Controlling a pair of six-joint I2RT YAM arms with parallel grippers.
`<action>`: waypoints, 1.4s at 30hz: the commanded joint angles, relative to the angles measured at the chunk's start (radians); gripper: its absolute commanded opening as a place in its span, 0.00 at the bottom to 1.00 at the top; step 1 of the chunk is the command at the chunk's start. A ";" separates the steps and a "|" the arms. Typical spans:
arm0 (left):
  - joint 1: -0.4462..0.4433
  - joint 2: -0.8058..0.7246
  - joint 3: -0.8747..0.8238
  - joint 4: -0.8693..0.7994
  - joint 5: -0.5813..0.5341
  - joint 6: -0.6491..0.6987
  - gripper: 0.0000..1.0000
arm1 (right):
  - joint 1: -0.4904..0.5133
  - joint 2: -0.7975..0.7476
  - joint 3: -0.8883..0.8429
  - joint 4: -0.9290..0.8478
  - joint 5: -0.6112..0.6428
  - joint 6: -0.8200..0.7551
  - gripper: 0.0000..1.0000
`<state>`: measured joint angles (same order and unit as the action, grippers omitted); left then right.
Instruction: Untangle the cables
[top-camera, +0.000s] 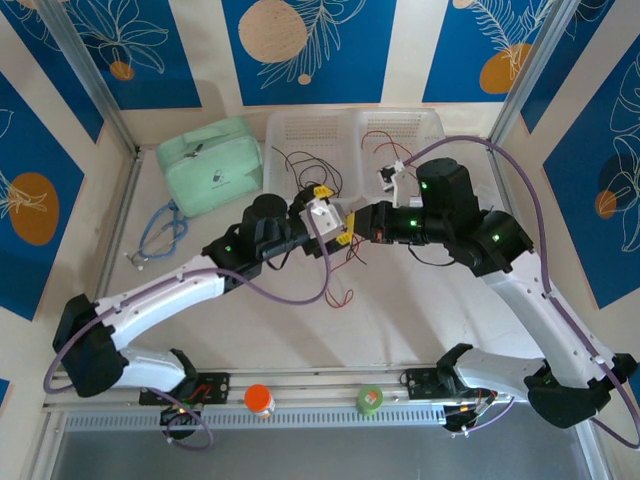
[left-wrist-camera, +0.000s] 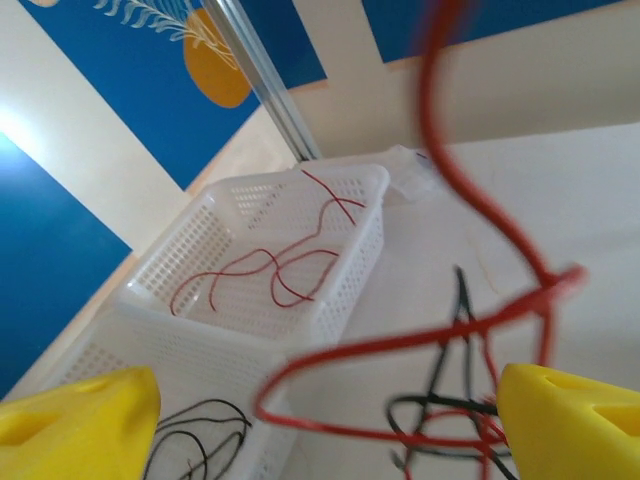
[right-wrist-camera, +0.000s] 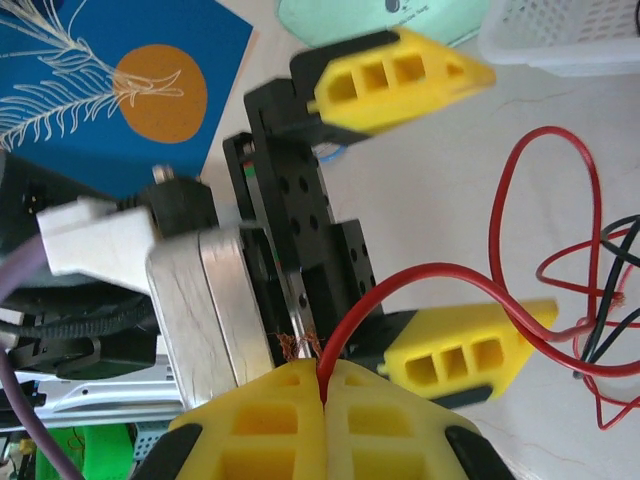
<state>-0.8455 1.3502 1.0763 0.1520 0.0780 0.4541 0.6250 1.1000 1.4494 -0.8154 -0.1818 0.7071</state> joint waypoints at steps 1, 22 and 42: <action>0.019 0.036 0.077 0.068 0.036 0.000 0.85 | 0.007 -0.039 -0.010 0.006 -0.008 0.006 0.00; 0.014 -0.092 -0.129 0.231 0.010 -0.219 0.00 | -0.087 -0.149 -0.009 -0.049 0.095 -0.001 0.00; 0.014 -0.611 -0.671 0.330 -0.438 -0.530 0.00 | -0.297 -0.236 -0.095 -0.051 0.294 -0.009 0.00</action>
<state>-0.8383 0.7795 0.4294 0.4652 -0.2169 -0.0174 0.3534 0.8886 1.3674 -0.8879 0.0414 0.7059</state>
